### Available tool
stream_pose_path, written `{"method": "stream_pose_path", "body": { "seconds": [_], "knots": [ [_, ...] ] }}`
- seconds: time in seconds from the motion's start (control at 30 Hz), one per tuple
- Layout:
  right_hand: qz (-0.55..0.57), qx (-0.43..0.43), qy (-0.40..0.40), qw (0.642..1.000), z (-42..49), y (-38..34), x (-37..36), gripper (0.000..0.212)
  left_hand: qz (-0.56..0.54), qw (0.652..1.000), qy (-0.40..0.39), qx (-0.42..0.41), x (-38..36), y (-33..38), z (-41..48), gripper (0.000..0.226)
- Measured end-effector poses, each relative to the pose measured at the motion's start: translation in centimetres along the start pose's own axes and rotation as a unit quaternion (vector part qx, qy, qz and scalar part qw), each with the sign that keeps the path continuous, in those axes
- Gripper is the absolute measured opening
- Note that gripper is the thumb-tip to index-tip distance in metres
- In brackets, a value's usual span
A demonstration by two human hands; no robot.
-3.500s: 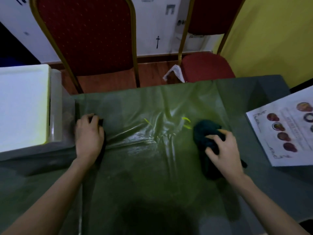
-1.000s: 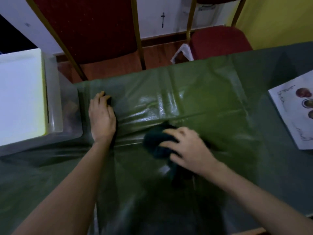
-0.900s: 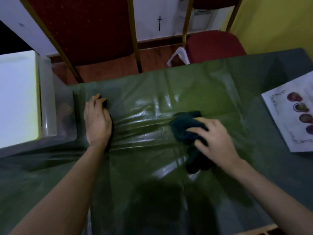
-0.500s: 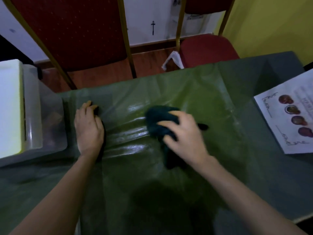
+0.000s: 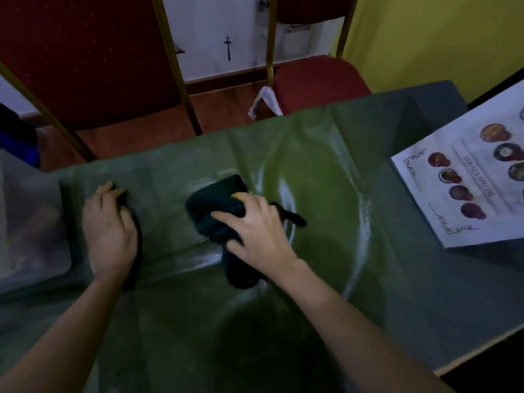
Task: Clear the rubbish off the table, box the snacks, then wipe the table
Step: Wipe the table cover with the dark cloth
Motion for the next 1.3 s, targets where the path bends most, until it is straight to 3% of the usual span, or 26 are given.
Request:
{"method": "stream_pose_path", "body": {
  "seconds": [0.13,0.27,0.43,0.53,0.63,0.7,0.8,0.97,1.13,1.3],
  "knots": [
    [-0.007,-0.137,0.048,0.989,-4.6,9.1,3.8,0.058,0.004,1.0,0.005,-0.003,-0.2,-0.2,0.0,0.037],
    [-0.037,-0.263,0.116,0.957,-12.0,17.7,7.9,0.057,0.002,1.0,0.013,-0.014,-0.2,0.0,0.3,0.031],
    [-0.007,-0.305,0.168,0.937,-14.8,17.7,8.9,0.051,0.011,1.0,0.015,-0.014,0.1,0.2,0.4,0.028],
    [0.058,-0.267,0.18,0.945,-11.3,12.4,7.3,0.049,0.018,1.0,0.005,-0.01,0.1,0.6,0.5,0.027],
    [0.104,-0.131,0.123,0.978,-6.1,2.8,3.5,0.052,0.024,1.0,0.002,-0.007,0.3,1.0,0.3,0.027],
    [0.092,-0.027,0.073,0.993,-3.4,-3.5,1.0,0.052,0.025,1.0,0.004,-0.006,0.5,0.9,0.1,0.028],
    [0.037,0.012,0.025,0.999,-1.8,-5.8,-1.0,0.051,0.025,1.0,0.009,-0.007,0.4,0.8,0.4,0.028],
    [0.03,-0.075,0.007,0.997,-6.5,2.6,1.0,0.054,0.016,1.0,0.008,-0.002,0.1,0.2,0.4,0.032],
    [0.009,-0.268,0.097,0.958,-18.5,15.3,6.3,0.056,0.013,1.0,0.009,0.005,-0.4,-0.1,0.4,0.034],
    [-0.026,-0.344,0.13,0.93,-23.6,18.5,8.1,0.052,0.01,1.0,0.009,0.011,-0.4,0.0,0.3,0.035]
  ]
}}
Point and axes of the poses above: each hand's wrist, its own z-axis towards the middle knuckle, its own x-axis out of the back of the hand, y = z × x, the point moved 9 cm from there along z, towards the middle knuckle
